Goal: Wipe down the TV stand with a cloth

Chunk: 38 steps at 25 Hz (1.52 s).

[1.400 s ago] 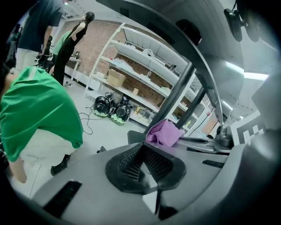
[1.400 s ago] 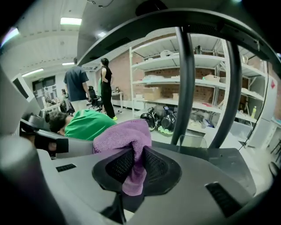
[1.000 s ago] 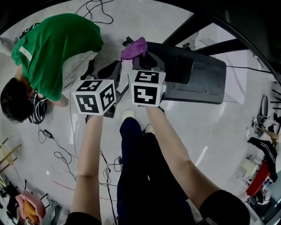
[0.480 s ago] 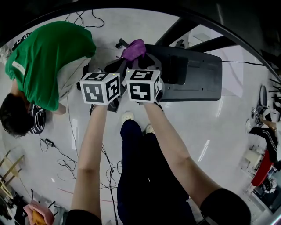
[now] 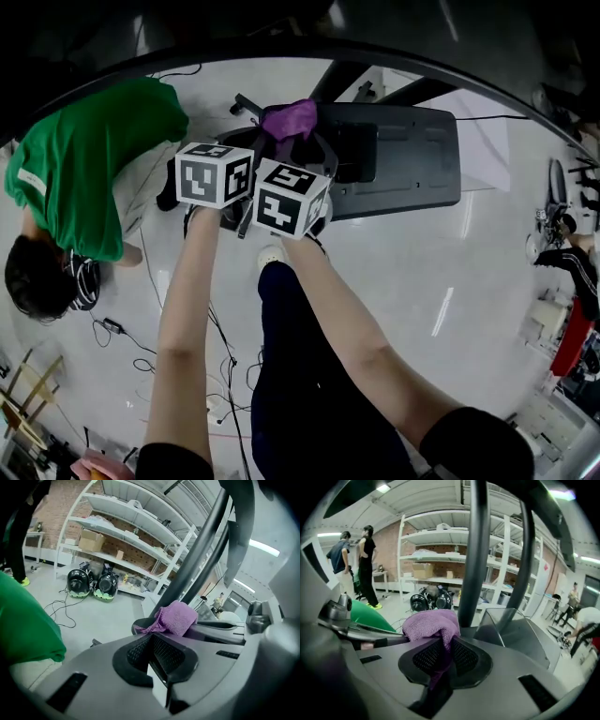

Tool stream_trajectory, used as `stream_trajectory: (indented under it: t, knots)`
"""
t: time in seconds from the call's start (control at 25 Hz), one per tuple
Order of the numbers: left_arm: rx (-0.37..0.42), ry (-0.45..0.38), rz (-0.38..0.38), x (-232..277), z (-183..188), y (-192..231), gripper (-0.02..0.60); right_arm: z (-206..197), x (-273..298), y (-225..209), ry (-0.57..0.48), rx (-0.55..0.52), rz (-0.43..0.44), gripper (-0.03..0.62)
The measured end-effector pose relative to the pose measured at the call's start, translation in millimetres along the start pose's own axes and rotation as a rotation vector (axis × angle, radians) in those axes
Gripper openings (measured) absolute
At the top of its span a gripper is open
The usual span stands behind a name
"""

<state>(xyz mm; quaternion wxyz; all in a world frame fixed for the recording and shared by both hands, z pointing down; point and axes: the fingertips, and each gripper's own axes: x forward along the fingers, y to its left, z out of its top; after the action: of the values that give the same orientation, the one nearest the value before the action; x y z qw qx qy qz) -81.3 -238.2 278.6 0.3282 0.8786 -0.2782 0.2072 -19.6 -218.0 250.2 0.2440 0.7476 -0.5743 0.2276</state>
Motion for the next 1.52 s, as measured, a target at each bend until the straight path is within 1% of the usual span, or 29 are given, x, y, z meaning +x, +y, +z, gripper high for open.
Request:
stream_trajectory:
  t: [0.08,0.16,0.2,0.28,0.4,0.48,0.6,0.8,0.88,0.96,1.08,1.24,1.4,1.52]
  knots:
    - [0.015,0.007,-0.054,5,3,-6,0.006,-3,-5,-10,-0.009,0.089,-0.060,0.069]
    - [0.030,0.003,-0.084,6,8,-10,0.006,-6,-8,-16,-0.013,0.145,-0.091,0.069]
    - [0.037,0.000,-0.089,6,9,-12,0.006,-6,-8,-16,-0.015,0.156,-0.092,0.069]
    - [0.046,-0.004,-0.086,3,9,-13,0.006,-6,-7,-13,-0.018,0.164,-0.065,0.069]
    - [0.037,-0.020,-0.073,-7,5,-15,0.006,-6,-11,-2,-0.009,0.149,0.026,0.069]
    - [0.019,-0.042,-0.058,-21,1,-14,0.006,-4,-20,6,-0.012,0.104,0.093,0.069]
    - [-0.029,-0.073,-0.024,-48,-11,-12,0.006,-5,-43,23,-0.021,0.028,0.199,0.069]
    - [-0.113,-0.142,0.071,-99,-36,-13,0.006,-25,-87,61,-0.019,-0.080,0.378,0.069]
    - [-0.141,-0.159,0.118,-112,-46,-12,0.006,-35,-98,71,-0.019,-0.131,0.427,0.069]
    - [-0.158,-0.169,0.154,-114,-54,-12,0.006,-45,-99,73,-0.023,-0.162,0.453,0.069]
    - [-0.193,-0.180,0.184,-105,-67,-16,0.006,-56,-89,67,-0.016,-0.194,0.464,0.069]
    - [-0.226,-0.188,0.190,-88,-73,-24,0.006,-62,-73,52,0.005,-0.200,0.449,0.069]
    - [-0.217,-0.173,0.178,-74,-74,-35,0.006,-68,-69,33,0.004,-0.213,0.413,0.069]
    - [-0.198,-0.153,0.160,-63,-75,-46,0.006,-76,-65,11,0.025,-0.188,0.378,0.069]
